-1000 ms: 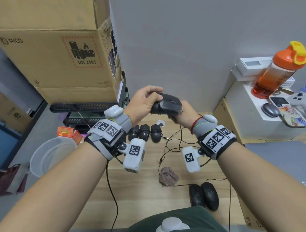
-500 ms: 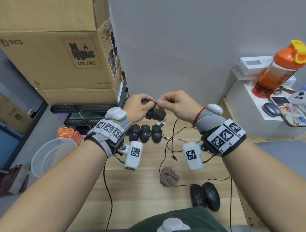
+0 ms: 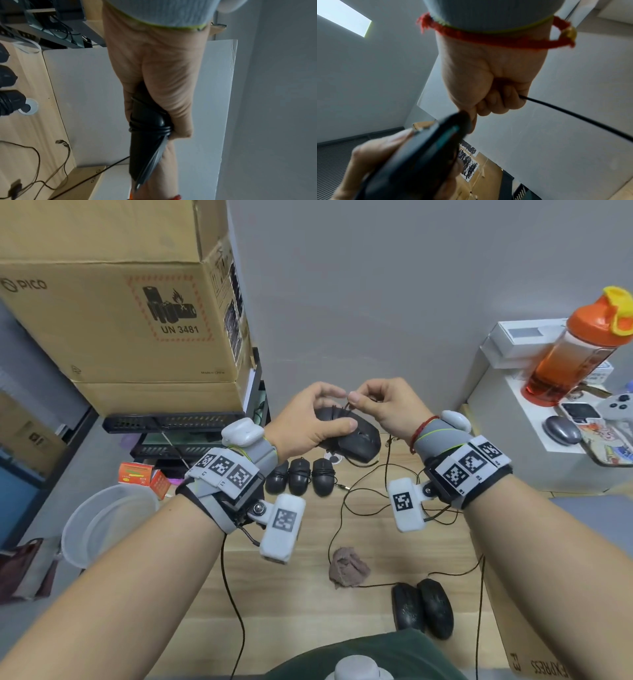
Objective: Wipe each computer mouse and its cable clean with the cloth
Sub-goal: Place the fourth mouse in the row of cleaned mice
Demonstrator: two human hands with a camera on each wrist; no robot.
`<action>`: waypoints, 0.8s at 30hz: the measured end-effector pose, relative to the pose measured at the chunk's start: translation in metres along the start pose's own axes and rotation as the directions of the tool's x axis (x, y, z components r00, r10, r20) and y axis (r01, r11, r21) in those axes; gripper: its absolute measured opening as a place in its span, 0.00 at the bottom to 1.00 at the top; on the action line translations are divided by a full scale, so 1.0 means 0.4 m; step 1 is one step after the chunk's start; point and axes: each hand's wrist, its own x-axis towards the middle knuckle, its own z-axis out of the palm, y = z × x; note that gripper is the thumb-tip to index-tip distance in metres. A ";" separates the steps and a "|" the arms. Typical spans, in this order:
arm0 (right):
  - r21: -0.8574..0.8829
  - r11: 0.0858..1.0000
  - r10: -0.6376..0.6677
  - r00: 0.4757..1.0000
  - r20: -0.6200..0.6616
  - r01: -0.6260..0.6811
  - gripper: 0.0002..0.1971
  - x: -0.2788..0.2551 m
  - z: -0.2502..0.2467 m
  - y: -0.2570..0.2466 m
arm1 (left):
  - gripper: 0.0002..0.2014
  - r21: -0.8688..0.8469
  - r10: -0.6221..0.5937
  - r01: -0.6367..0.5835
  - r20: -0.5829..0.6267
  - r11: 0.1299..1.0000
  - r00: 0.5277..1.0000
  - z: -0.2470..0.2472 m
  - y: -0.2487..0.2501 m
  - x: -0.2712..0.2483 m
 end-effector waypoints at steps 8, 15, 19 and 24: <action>0.010 0.999 0.029 0.990 0.136 -0.031 0.11 -0.061 0.056 0.021 | 0.10 -0.260 0.030 -0.115 -0.310 0.959 0.950 0.006 0.016 0.029; -0.127 0.991 0.000 0.975 0.223 0.029 0.12 -0.093 0.101 -0.034 | 0.10 0.116 0.095 -0.048 -0.452 0.992 0.887 -0.028 -0.026 0.048; -0.130 0.990 -0.021 0.969 0.245 0.054 0.12 -0.091 0.081 -0.062 | 0.07 0.343 0.091 0.044 -0.368 0.938 0.925 -0.047 -0.062 0.049; -0.036 0.995 -0.086 0.983 0.160 0.093 0.10 -0.060 0.035 -0.076 | 0.09 0.454 0.041 0.040 -0.167 0.890 0.985 -0.041 -0.057 0.021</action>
